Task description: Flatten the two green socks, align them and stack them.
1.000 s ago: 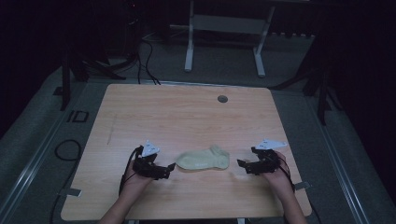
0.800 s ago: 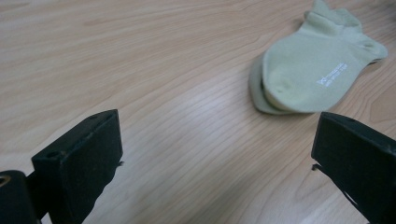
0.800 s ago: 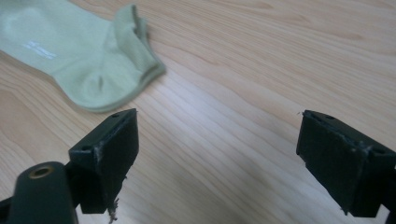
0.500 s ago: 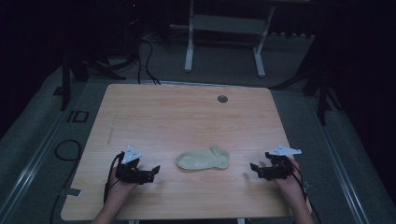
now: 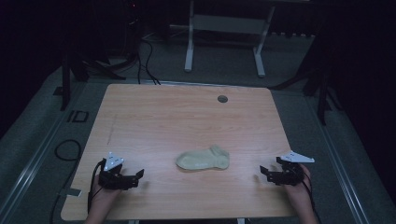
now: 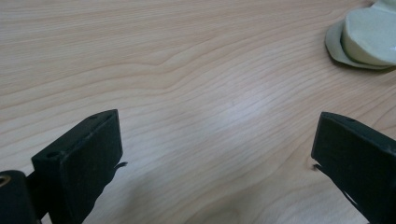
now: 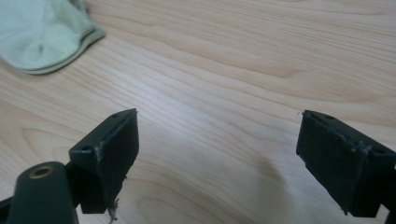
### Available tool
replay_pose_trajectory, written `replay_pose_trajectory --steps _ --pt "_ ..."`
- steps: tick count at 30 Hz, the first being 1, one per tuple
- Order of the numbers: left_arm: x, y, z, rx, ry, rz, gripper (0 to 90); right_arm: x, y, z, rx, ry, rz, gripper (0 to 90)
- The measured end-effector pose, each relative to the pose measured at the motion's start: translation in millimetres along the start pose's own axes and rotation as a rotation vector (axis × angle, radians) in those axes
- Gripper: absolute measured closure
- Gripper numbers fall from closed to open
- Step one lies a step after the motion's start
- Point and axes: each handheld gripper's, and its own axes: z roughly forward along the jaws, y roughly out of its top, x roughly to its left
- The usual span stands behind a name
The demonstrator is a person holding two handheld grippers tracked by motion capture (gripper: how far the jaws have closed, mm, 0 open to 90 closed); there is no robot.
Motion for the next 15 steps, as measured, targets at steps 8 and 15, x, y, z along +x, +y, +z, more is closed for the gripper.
replay_pose_trajectory --steps 8,15 --pt "12.0 -10.7 -15.1 -0.002 0.044 -0.025 2.2 -6.7 -10.4 -11.1 -0.025 -0.046 0.076 13.3" --pt "19.1 -20.2 -25.1 -0.019 0.076 -0.047 2.2 -12.3 -15.9 -19.1 -0.09 -0.105 0.109 13.5"
